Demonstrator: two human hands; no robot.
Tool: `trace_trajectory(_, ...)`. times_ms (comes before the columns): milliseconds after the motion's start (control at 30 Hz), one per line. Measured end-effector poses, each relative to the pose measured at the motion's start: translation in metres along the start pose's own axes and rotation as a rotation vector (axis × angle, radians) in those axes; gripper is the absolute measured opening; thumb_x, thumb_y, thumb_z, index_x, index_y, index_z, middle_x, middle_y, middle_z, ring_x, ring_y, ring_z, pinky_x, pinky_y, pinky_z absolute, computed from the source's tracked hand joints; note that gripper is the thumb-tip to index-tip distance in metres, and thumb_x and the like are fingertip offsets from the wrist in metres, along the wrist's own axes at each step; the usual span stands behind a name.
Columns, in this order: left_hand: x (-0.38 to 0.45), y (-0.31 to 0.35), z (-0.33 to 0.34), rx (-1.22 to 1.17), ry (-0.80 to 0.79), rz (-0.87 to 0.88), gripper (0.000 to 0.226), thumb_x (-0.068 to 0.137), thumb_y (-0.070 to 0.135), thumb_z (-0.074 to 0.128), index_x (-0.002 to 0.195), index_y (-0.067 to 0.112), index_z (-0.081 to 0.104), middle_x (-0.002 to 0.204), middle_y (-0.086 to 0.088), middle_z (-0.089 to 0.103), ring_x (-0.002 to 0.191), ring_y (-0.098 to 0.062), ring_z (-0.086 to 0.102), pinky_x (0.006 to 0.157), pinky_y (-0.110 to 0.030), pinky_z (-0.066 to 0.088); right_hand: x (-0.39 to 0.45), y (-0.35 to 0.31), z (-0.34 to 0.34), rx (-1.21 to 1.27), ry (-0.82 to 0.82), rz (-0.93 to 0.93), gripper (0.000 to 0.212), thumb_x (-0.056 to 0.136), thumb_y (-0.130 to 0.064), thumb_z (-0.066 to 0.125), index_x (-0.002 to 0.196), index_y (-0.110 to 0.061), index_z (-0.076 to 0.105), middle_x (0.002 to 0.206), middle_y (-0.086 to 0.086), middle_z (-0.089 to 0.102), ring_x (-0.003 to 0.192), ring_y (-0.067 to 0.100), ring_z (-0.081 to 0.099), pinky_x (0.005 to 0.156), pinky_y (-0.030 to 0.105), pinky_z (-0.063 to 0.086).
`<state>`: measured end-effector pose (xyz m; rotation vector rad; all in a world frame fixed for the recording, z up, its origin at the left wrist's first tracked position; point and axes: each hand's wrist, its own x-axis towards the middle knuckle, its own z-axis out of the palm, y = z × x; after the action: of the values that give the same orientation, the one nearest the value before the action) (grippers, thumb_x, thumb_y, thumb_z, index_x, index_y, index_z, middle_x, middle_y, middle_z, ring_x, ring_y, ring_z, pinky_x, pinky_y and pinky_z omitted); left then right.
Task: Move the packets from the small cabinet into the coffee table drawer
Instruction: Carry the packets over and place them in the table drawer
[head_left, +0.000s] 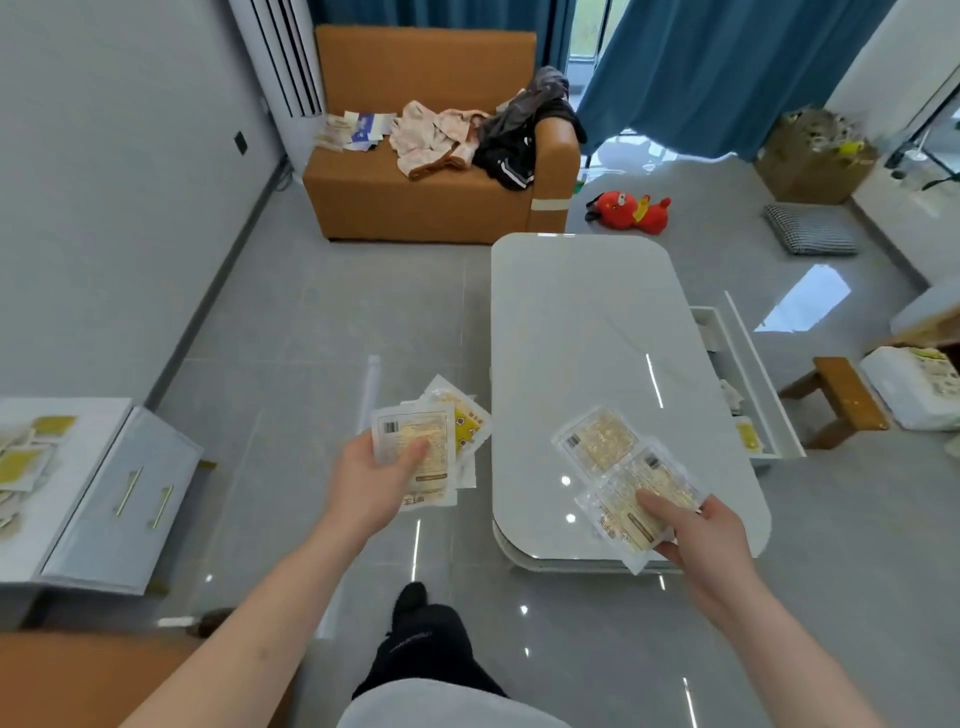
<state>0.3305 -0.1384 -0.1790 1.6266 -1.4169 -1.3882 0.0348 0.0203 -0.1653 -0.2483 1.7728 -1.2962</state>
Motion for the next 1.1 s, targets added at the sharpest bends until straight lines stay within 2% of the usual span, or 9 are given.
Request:
trace_trajectory(167, -0.017, 0.019, 0.044, 0.016, 0.004, -0.001, 0.011, 0.092, 0.031, 0.071, 0.103, 0.028, 0.072, 0.093, 0.011, 0.077, 0.083, -0.004, 0.074, 0.065, -0.020, 0.055, 0.023, -0.018, -0.049, 0.004, -0.038, -0.013, 0.026, 0.085, -0.008, 0.078, 0.110, -0.009, 0.069, 0.099, 0.007, 0.079, 0.090, 0.026, 0.077, 0.083, 0.040, 0.059)
trace_trajectory(333, 0.007, 0.045, 0.097, 0.027, -0.012, -0.013, 0.008, 0.093, 0.029, 0.072, 0.101, 0.029, 0.071, 0.093, 0.008, 0.078, 0.085, -0.009, 0.075, 0.068, -0.027, 0.059, 0.062, -0.037, -0.093, 0.060, -0.036, -0.027, 0.027, 0.086, -0.009, 0.078, 0.111, -0.014, 0.069, 0.100, 0.004, 0.079, 0.091, 0.025, 0.077, 0.085, 0.043, 0.059)
trace_trajectory(467, 0.043, 0.061, 0.178, 0.061, -0.080, -0.029, 0.013, 0.091, 0.033, 0.073, 0.103, 0.028, 0.072, 0.095, 0.007, 0.078, 0.087, -0.013, 0.075, 0.081, -0.040, 0.061, 0.098, -0.054, -0.145, 0.081, 0.030, -0.019, 0.028, 0.086, -0.008, 0.077, 0.112, -0.014, 0.069, 0.102, 0.004, 0.079, 0.091, 0.025, 0.077, 0.086, 0.044, 0.060)
trace_trajectory(533, 0.055, 0.076, 0.228, 0.052, -0.131, -0.014, 0.011, 0.092, 0.029, 0.072, 0.103, 0.025, 0.073, 0.093, 0.006, 0.077, 0.085, -0.011, 0.075, 0.081, -0.038, 0.062, 0.115, -0.065, -0.175, 0.092, 0.071, -0.007, 0.030, 0.087, -0.007, 0.076, 0.115, -0.014, 0.068, 0.102, 0.003, 0.079, 0.091, 0.024, 0.077, 0.086, 0.044, 0.060)
trace_trajectory(600, 0.064, 0.093, 0.280, 0.055, -0.181, 0.006, 0.013, 0.093, 0.028, 0.071, 0.104, 0.023, 0.072, 0.093, 0.007, 0.076, 0.082, -0.008, 0.074, 0.073, -0.031, 0.061, 0.131, -0.074, -0.206, 0.085, 0.102, 0.005, 0.030, 0.088, -0.006, 0.074, 0.117, -0.014, 0.068, 0.103, 0.004, 0.079, 0.092, 0.025, 0.077, 0.086, 0.045, 0.060)
trace_trajectory(700, 0.077, 0.120, 0.354, 0.094, -0.274, 0.040, 0.017, 0.092, 0.033, 0.070, 0.107, 0.025, 0.072, 0.098, 0.008, 0.076, 0.088, -0.011, 0.074, 0.078, -0.036, 0.062, 0.157, -0.090, -0.249, 0.113, 0.169, 0.008, 0.030, 0.089, -0.007, 0.073, 0.118, -0.013, 0.068, 0.105, 0.005, 0.079, 0.093, 0.026, 0.076, 0.087, 0.046, 0.059)
trace_trajectory(800, 0.077, 0.145, 0.410, 0.130, -0.345, 0.076, 0.017, 0.091, 0.035, 0.069, 0.106, 0.028, 0.073, 0.098, 0.010, 0.076, 0.089, -0.010, 0.073, 0.079, -0.037, 0.062, 0.175, -0.101, -0.284, 0.150, 0.231, 0.013, 0.025, 0.091, -0.007, 0.071, 0.114, -0.016, 0.069, 0.103, 0.002, 0.079, 0.092, 0.023, 0.076, 0.079, 0.039, 0.059)
trace_trajectory(967, 0.076, 0.166, 0.477, 0.182, -0.405, 0.095, 0.015, 0.089, 0.037, 0.070, 0.102, 0.031, 0.073, 0.094, 0.013, 0.076, 0.088, -0.006, 0.073, 0.079, -0.034, 0.061, 0.212, -0.118, -0.331, 0.163, 0.237, 0.016, 0.025, 0.091, -0.007, 0.071, 0.113, -0.016, 0.069, 0.102, 0.001, 0.079, 0.091, 0.023, 0.076, 0.078, 0.039, 0.058)
trace_trajectory(1100, 0.070, 0.162, 0.516, 0.181, -0.353, 0.026, 0.013, 0.090, 0.036, 0.069, 0.102, 0.032, 0.073, 0.093, 0.013, 0.077, 0.086, -0.005, 0.073, 0.078, -0.035, 0.062, 0.249, -0.130, -0.373, 0.160, 0.212, 0.029, 0.027, 0.090, -0.008, 0.073, 0.115, -0.017, 0.068, 0.103, 0.001, 0.079, 0.092, 0.023, 0.076, 0.077, 0.038, 0.059)
